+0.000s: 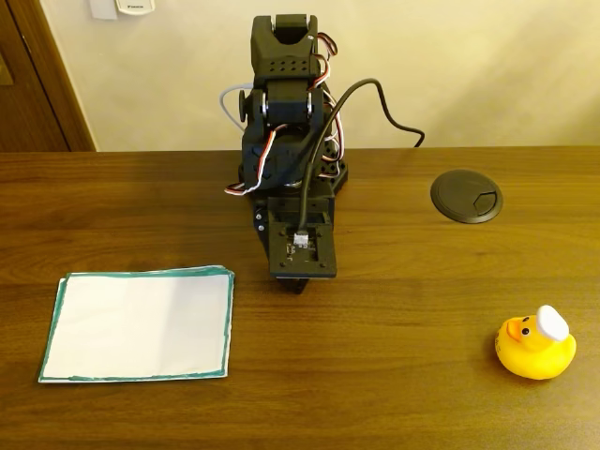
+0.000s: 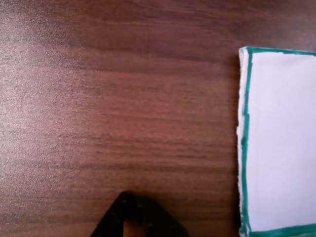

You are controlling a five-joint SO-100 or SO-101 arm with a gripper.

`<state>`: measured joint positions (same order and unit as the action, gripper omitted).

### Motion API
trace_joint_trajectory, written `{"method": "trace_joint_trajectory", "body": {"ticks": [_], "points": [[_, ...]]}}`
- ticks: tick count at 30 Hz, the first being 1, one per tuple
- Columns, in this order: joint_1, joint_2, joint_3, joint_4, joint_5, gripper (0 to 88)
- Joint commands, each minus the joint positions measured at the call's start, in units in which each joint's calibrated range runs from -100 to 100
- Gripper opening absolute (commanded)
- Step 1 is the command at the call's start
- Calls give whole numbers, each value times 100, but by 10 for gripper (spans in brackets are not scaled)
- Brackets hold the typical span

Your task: Grab the yellow duck toy and put inside the green color rectangle box on the table

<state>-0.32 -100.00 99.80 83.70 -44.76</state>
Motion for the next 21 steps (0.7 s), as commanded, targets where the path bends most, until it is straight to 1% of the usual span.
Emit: {"method": "trace_joint_trajectory", "body": {"ticks": [1, 5, 8, 9, 10, 12, 15, 19, 20, 21], "points": [[80, 0, 20, 37, -5, 8], [-16, 0, 20, 37, -5, 9], [-374, 0, -80, -49, 59, 141], [-435, 0, -99, -142, 73, 210], [-557, 0, -126, -321, 147, 226], [-644, 0, -363, -313, 225, 227], [-487, 0, -1127, 215, 332, 233], [-417, 1065, -2256, 437, 249, 253], [-469, 1082, -2465, 505, 249, 299], [-548, 1082, -2666, 573, 259, 365]]}}
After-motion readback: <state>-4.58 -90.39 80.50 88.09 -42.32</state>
